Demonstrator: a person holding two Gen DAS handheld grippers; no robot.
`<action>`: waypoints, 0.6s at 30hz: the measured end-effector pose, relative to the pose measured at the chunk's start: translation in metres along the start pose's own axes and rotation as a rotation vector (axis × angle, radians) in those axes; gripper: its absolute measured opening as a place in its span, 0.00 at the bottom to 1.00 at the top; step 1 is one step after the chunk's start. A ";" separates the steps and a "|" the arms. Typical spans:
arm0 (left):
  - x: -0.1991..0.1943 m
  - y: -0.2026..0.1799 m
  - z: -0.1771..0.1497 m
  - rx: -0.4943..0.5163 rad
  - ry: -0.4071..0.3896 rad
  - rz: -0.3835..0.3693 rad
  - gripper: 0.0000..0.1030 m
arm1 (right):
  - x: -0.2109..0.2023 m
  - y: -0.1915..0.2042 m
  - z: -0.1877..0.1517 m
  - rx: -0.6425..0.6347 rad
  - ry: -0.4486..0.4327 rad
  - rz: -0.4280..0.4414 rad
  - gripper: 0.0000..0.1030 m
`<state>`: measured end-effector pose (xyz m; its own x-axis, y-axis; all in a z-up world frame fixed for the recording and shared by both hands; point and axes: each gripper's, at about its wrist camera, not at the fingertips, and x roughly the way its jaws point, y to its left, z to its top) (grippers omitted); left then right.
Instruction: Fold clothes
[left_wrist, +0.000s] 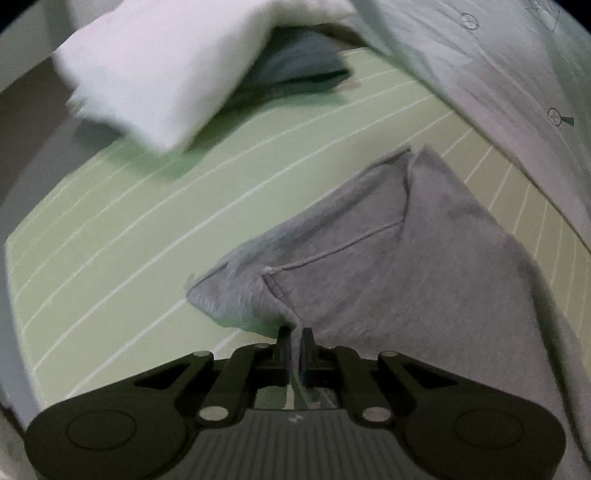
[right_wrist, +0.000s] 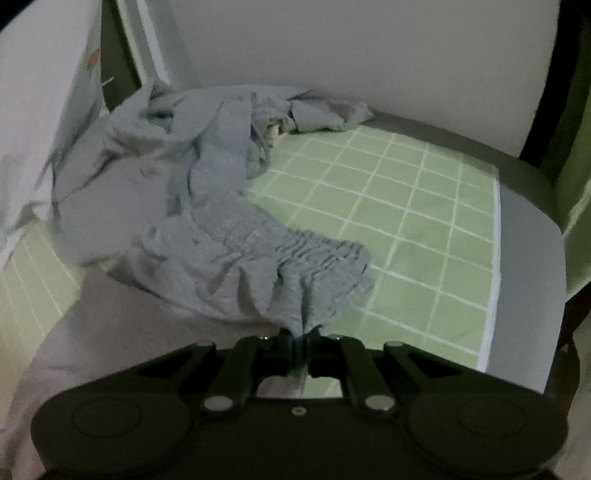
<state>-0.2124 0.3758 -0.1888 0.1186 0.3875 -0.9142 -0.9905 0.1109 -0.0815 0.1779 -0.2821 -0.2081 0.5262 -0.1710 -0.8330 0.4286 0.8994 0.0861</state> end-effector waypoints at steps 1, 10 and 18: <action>-0.005 0.010 -0.006 -0.005 0.001 -0.017 0.09 | 0.000 0.001 -0.003 -0.009 0.008 0.003 0.10; -0.048 0.054 -0.011 0.027 -0.121 -0.096 0.17 | -0.051 0.045 -0.049 -0.127 -0.017 0.138 0.72; -0.022 0.039 -0.004 0.178 -0.091 -0.157 0.19 | -0.108 0.090 -0.126 -0.305 -0.023 0.262 0.75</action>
<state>-0.2543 0.3681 -0.1740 0.2843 0.4326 -0.8556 -0.9322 0.3331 -0.1413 0.0667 -0.1323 -0.1797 0.6069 0.0737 -0.7914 0.0424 0.9913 0.1248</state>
